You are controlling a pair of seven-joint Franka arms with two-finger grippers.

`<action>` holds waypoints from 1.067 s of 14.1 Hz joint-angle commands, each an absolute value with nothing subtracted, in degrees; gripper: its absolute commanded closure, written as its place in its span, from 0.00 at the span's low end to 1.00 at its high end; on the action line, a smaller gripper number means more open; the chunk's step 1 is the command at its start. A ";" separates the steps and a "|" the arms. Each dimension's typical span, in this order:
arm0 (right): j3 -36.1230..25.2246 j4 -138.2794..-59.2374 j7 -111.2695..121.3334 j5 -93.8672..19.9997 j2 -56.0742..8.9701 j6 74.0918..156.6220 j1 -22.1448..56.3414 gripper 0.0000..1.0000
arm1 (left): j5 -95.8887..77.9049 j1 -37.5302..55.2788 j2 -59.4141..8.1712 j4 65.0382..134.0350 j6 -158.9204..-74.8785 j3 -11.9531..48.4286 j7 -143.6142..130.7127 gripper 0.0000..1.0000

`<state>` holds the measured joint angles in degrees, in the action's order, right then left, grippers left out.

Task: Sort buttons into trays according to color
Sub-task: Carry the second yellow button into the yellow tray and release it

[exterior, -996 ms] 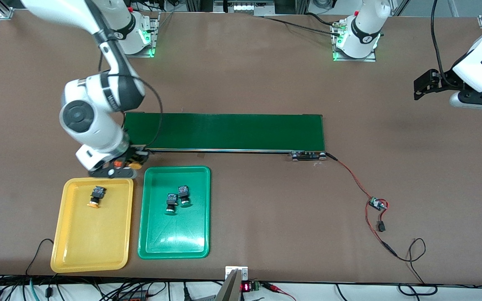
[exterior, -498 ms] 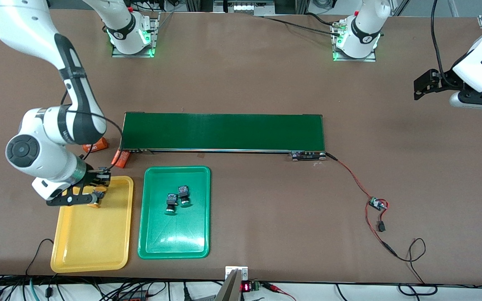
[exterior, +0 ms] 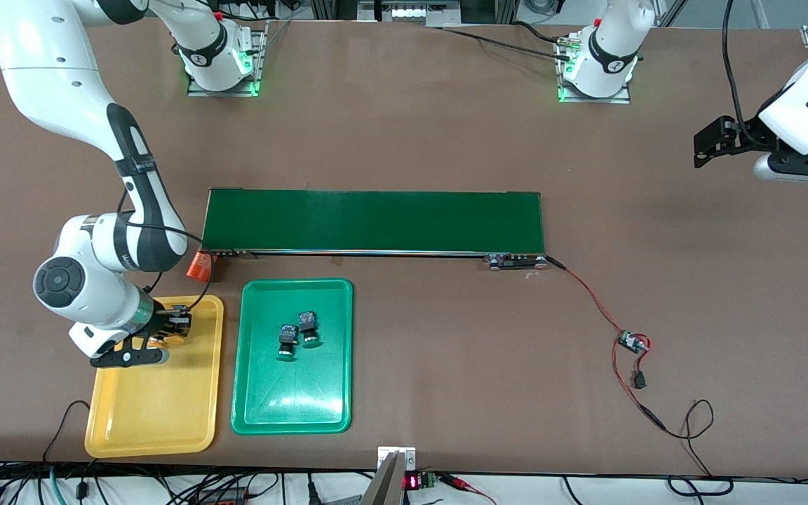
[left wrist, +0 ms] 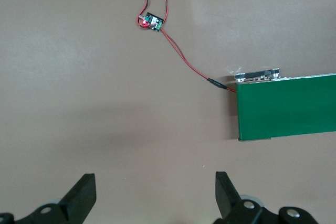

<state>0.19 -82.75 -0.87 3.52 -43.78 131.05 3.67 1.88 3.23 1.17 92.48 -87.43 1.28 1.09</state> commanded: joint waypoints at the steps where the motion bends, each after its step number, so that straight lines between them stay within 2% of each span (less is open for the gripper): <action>1: 0.97 -80.95 -0.44 3.69 -45.70 133.23 3.16 0.82 | 1.49 3.25 1.67 91.85 -86.31 1.05 1.76 0.00; 4: 0.97 -80.95 -0.09 3.69 -47.02 133.77 3.08 0.79 | 1.49 3.16 1.67 91.85 -86.22 1.05 1.84 0.00; 5: 0.88 -80.95 -0.17 3.69 -47.20 134.47 3.16 0.73 | 1.49 3.16 1.67 91.85 -86.22 0.97 1.76 0.00; 6: 0.88 -80.95 -0.18 3.69 -47.37 135.26 3.25 0.62 | 1.49 3.16 1.67 91.85 -86.22 1.05 1.76 0.00; 8: 0.97 -81.03 -0.26 3.69 -47.46 135.62 3.25 0.51 | 1.49 3.16 1.67 91.85 -86.22 1.05 1.76 0.00; 9: 0.97 -81.04 -0.44 3.69 -47.55 135.62 3.34 0.40 | 1.49 3.16 1.67 91.85 -86.22 1.05 1.76 0.00; 11: 0.97 -81.04 -0.61 3.78 -47.55 135.62 3.34 0.25 | 1.49 3.16 1.67 91.85 -86.22 1.05 1.76 0.00; 12: 0.97 -81.04 -0.53 3.78 -47.55 135.62 3.34 0.09 | 1.49 3.16 1.67 91.85 -86.22 1.05 1.76 0.00; 13: 0.97 -81.04 -0.35 3.78 -47.55 135.62 3.25 0.00 | 1.49 3.16 1.67 91.85 -86.22 0.97 1.84 0.00; 15: 0.97 -81.04 -0.09 3.69 -47.46 135.62 3.25 0.00 | 1.49 3.08 1.67 91.85 -86.22 0.97 1.85 0.00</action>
<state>0.34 -82.40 -0.86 3.52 -46.85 135.74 3.75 1.88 3.20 1.17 92.48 -87.39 1.23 1.09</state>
